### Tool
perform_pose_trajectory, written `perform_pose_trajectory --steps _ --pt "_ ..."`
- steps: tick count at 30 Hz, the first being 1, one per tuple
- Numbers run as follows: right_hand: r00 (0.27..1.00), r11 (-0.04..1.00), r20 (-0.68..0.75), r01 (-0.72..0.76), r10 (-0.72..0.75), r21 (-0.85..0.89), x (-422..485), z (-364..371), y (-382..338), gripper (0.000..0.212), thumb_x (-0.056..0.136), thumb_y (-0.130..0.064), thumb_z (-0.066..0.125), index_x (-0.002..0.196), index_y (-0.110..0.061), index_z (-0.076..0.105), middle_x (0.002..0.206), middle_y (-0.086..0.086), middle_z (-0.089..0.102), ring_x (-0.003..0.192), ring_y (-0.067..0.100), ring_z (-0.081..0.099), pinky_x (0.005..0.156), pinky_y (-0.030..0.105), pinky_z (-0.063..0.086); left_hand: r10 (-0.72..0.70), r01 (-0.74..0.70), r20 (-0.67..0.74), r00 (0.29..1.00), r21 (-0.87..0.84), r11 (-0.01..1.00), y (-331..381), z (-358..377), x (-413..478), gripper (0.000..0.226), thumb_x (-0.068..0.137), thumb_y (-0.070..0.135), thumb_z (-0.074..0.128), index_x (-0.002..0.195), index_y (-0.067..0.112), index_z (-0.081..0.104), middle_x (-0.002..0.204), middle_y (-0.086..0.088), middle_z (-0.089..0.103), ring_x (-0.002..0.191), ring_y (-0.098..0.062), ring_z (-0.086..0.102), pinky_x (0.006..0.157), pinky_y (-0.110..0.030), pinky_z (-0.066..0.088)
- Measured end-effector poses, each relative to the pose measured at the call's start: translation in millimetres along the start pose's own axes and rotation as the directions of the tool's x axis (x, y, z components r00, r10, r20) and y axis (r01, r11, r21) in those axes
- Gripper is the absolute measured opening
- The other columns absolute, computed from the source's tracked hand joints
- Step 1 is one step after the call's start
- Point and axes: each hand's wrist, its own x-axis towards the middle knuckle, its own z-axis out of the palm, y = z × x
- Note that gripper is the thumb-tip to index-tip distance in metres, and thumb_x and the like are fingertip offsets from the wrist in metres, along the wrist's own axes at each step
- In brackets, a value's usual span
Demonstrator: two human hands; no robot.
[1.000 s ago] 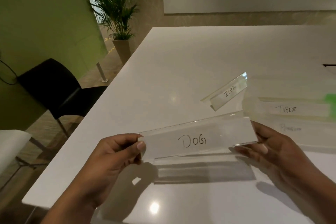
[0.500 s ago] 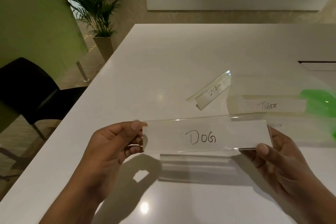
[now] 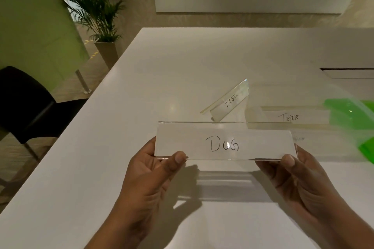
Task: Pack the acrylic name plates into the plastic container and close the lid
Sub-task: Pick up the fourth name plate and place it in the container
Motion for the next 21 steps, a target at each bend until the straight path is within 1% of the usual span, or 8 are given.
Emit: perform_pose_trajectory --steps 1,6,12,14,16,18,20,21 --pt "1.0 1.0 0.002 0.001 -0.001 0.002 -0.3 -0.3 -0.4 0.058 0.063 -0.032 0.088 0.111 -0.006 0.068 0.109 0.012 0.072 0.102 0.021 0.068 0.085 0.03 0.054 0.015 -0.015 -0.005 1.0 -0.009 1.0 0.9 1.0 0.7 0.062 0.065 0.028 0.09 0.119 0.008 0.066 0.118 -0.025 0.069 0.109 -0.04 0.066 0.084 -0.042 0.057" --pt "1.0 0.999 -0.004 -0.026 0.026 -0.02 -1.0 0.5 -4.1 0.063 0.058 -0.033 0.091 0.11 -0.004 0.068 0.106 0.017 0.072 0.098 0.025 0.069 0.084 0.032 0.055 0.078 -0.078 -0.005 0.997 0.002 0.997 1.8 1.8 3.3 0.059 0.061 0.03 0.092 0.112 0.012 0.071 0.114 -0.02 0.072 0.106 -0.032 0.069 0.082 -0.028 0.057" --pt "0.999 0.999 -0.022 -0.045 0.044 -0.022 -1.5 1.4 -4.2 0.068 0.05 -0.033 0.094 0.106 -0.003 0.07 0.103 0.02 0.072 0.094 0.026 0.07 0.084 0.035 0.056 0.103 -0.103 -0.015 0.995 0.016 0.995 4.0 3.4 2.4 0.06 0.056 0.033 0.094 0.11 0.014 0.073 0.111 -0.017 0.074 0.104 -0.029 0.07 0.081 -0.026 0.056" --pt "0.999 0.999 -0.016 -0.046 0.045 -0.027 -1.5 1.7 -4.3 0.061 0.053 -0.028 0.093 0.104 -0.005 0.071 0.1 0.018 0.073 0.091 0.025 0.071 0.084 0.035 0.056 0.104 -0.104 -0.002 0.995 0.016 0.994 5.0 4.0 2.1 0.059 0.057 0.033 0.093 0.11 0.015 0.073 0.111 -0.016 0.074 0.104 -0.028 0.07 0.081 -0.025 0.056" --pt "0.999 0.999 -0.013 -0.04 0.039 -0.034 -1.9 0.9 -2.9 0.043 0.062 -0.016 0.08 0.103 -0.006 0.071 0.098 0.017 0.073 0.088 0.025 0.071 0.083 0.035 0.056 0.108 -0.108 -0.004 0.994 0.025 0.994 5.7 4.5 2.1 0.06 0.058 0.035 0.093 0.111 0.016 0.073 0.112 -0.016 0.074 0.106 -0.028 0.07 0.083 -0.024 0.055" --pt "0.999 0.998 -0.027 -0.044 0.043 -0.044 -1.5 0.0 -2.7 0.039 0.065 -0.016 0.07 0.103 -0.007 0.071 0.097 0.018 0.073 0.085 0.027 0.072 0.081 0.036 0.057 0.108 -0.108 -0.013 0.994 0.027 0.994 6.1 4.7 2.3 0.06 0.056 0.036 0.093 0.11 0.017 0.074 0.111 -0.015 0.074 0.104 -0.027 0.07 0.082 -0.024 0.056" --pt "0.998 0.996 -0.024 -0.053 0.052 -0.072 0.0 0.3 -3.8 0.046 0.061 -0.019 0.081 0.104 -0.007 0.071 0.098 0.019 0.073 0.085 0.028 0.072 0.08 0.037 0.057 0.108 -0.107 -0.012 0.994 0.029 0.994 6.6 5.1 2.3 0.059 0.056 0.036 0.093 0.109 0.019 0.074 0.11 -0.014 0.075 0.103 -0.026 0.071 0.081 -0.024 0.056" --pt "0.998 0.995 -0.018 -0.053 0.052 -0.086 0.6 0.3 -4.2 0.054 0.056 -0.024 0.089 0.104 -0.007 0.071 0.099 0.019 0.073 0.086 0.028 0.071 0.08 0.037 0.057 0.107 -0.107 -0.009 0.994 0.028 0.994 6.8 5.2 2.2 0.058 0.056 0.036 0.093 0.108 0.019 0.074 0.11 -0.014 0.075 0.103 -0.026 0.071 0.08 -0.024 0.056"
